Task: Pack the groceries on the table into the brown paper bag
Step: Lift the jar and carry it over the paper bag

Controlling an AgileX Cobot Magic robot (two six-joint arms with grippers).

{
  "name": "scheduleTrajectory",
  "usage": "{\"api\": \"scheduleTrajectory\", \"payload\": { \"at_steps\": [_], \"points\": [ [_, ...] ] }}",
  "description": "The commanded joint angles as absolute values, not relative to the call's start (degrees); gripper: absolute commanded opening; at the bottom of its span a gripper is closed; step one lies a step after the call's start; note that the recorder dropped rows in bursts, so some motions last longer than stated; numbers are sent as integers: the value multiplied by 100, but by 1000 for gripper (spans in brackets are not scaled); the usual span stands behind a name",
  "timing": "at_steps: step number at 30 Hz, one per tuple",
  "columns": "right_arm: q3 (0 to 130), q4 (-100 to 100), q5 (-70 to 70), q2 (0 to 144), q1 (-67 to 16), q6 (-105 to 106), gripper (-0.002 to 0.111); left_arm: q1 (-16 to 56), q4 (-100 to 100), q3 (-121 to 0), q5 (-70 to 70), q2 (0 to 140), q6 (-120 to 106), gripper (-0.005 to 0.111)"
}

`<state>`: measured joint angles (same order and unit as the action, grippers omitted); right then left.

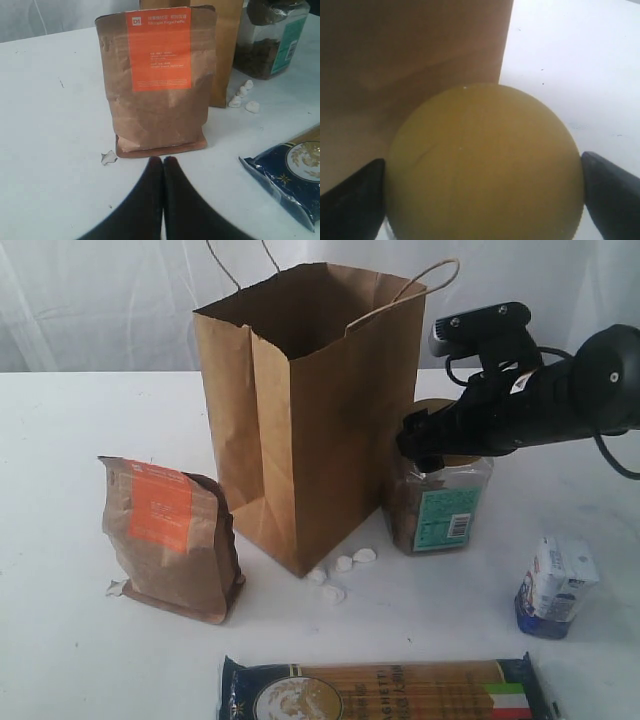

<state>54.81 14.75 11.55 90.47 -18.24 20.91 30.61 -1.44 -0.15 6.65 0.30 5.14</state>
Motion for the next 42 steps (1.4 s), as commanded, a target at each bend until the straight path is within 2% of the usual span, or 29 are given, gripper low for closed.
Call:
{"api": "scheduleTrajectory", "payload": {
  "at_steps": [1,2,3,10,15,26,42],
  "points": [
    [5480,1473,1547,8901,-1826,2118,6,3035,-173,0,670,0,514,0],
    [5480,1473,1570,8815,-1826,2105,1,3035,-173,0,670,0,514,0],
    [5480,1473,1574,8719,-1826,2070,0,3035,-173,0,670,0,514,0],
    [5493,1458,1627,7298,-1543,2080,0,3035,-173,0,670,0,514,0],
    [6034,1432,1641,6482,-1195,2080,0,3035,-173,0,670,0,514,0],
    [7062,1442,-939,6754,-1380,1935,0,3035,-173,0,670,0,514,0],
    [7690,0,-1634,7740,-2736,1925,0,3035,-173,0,670,0,514,0]
  ]
}}
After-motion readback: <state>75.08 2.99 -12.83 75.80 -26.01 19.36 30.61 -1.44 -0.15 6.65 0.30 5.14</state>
